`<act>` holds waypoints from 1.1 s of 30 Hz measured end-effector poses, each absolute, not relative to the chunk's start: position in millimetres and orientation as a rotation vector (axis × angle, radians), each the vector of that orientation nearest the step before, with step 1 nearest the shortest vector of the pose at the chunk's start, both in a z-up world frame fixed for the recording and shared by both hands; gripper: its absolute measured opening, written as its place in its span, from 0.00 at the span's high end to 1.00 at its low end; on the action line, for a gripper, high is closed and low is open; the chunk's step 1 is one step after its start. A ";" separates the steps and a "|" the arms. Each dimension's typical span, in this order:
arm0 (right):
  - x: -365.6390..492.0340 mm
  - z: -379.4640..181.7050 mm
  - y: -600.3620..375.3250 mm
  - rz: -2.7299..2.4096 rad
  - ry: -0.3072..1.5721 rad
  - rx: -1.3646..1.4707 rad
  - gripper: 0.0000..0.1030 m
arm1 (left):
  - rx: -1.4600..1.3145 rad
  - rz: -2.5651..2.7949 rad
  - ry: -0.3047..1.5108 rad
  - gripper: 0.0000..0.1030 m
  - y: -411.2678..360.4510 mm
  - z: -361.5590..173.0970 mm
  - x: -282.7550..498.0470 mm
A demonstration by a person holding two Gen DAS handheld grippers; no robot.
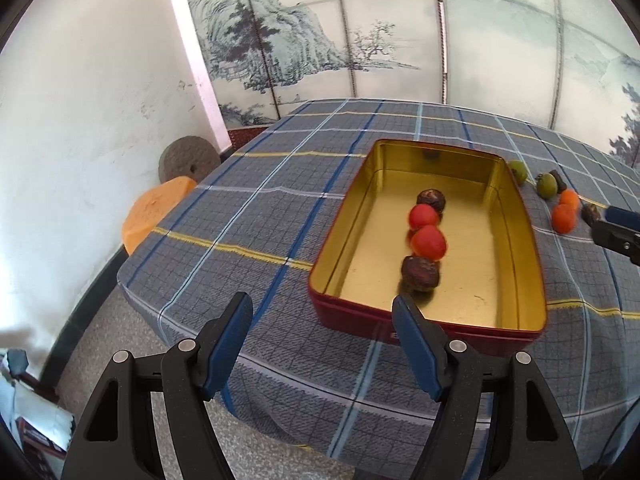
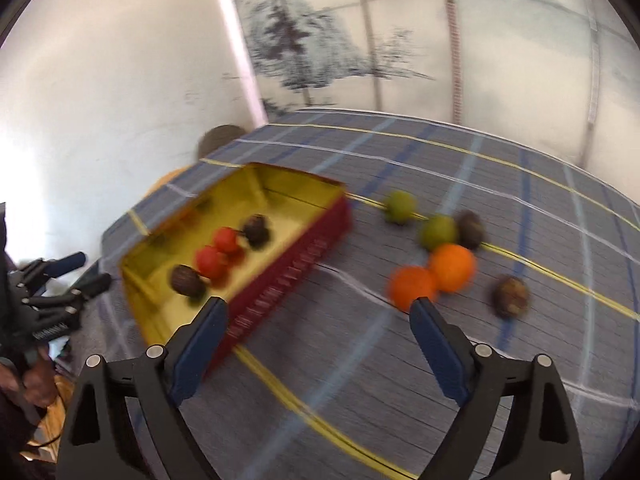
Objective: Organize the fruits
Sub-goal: 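Reach the left tool to the fruits and grasp an orange tangerine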
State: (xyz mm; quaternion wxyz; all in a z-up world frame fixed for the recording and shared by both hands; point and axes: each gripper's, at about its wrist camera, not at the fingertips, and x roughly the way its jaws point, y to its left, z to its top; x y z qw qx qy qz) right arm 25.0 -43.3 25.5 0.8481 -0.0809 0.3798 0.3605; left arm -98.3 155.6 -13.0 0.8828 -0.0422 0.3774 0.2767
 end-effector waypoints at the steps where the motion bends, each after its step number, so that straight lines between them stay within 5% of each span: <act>1: 31.1 22.9 -60.9 0.734 0.820 -0.150 0.12 | -0.079 0.573 0.783 0.29 152.5 -11.5 -97.3; 13: 73.3 -7.1 -192.1 0.264 0.903 -0.241 0.00 | 0.063 0.415 0.786 0.29 94.6 5.5 -71.4; 33: 96.1 -23.7 -254.1 0.224 0.947 -0.156 0.00 | 0.236 -0.022 0.922 0.29 -26.7 2.4 67.2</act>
